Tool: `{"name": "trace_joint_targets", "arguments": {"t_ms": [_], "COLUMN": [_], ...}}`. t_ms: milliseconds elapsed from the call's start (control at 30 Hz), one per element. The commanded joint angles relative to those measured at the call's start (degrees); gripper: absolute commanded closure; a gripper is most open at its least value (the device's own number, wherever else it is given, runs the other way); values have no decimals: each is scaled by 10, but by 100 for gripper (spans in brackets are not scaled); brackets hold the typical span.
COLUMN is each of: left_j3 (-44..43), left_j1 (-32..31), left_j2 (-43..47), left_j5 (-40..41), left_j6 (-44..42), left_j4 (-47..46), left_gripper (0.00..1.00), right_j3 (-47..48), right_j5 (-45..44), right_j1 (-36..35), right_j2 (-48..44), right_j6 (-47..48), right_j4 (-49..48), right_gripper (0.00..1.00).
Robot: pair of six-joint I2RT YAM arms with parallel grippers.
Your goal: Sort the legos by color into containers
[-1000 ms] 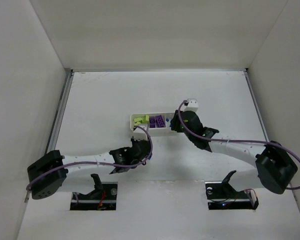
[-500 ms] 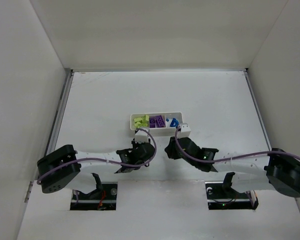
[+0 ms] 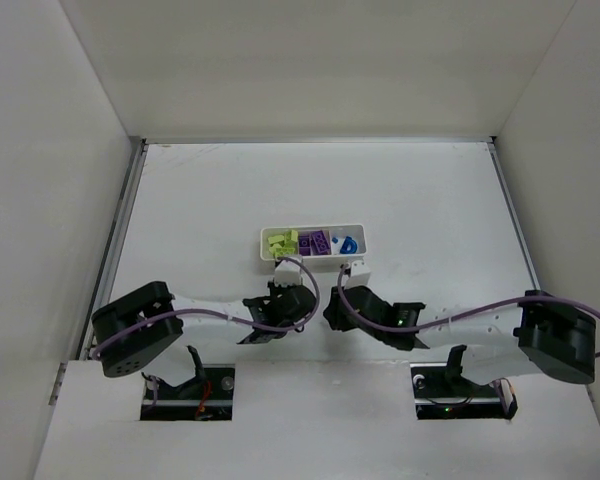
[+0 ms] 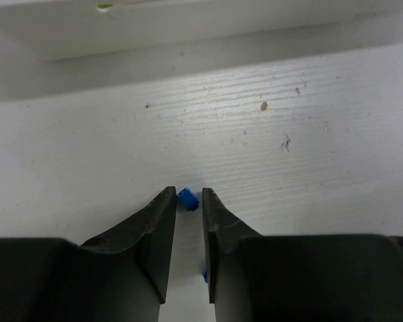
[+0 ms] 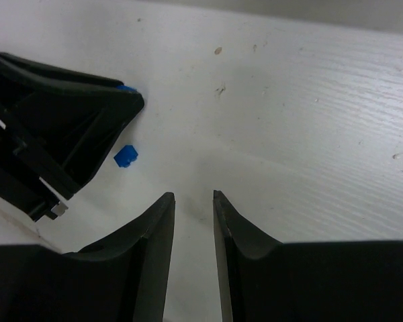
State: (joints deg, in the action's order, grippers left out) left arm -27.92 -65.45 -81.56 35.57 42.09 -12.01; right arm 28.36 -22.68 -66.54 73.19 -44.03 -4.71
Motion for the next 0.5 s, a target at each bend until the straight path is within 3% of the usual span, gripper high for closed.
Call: {"name": "trace_joint_targets", "arguments": {"t_ms": [0,167,467], "left_j3": [-13,-1,52], "left_j1": [4,11,70], "left_j2": [-15,10,135], "left_j5": [3,7,-9], "left_j6": [4,6,12], "left_j4": [0,2,7], "left_gripper": [86,91,92], "right_j3": [20,41,100], "right_j5": [-2,-6,-25], "right_j1": [-24,-54,-84], "right_j2": [16,49,127], "right_j6": [-14,-25,-26], "right_j4": [-15,-19,-27], "right_gripper": [64,60,52]}}
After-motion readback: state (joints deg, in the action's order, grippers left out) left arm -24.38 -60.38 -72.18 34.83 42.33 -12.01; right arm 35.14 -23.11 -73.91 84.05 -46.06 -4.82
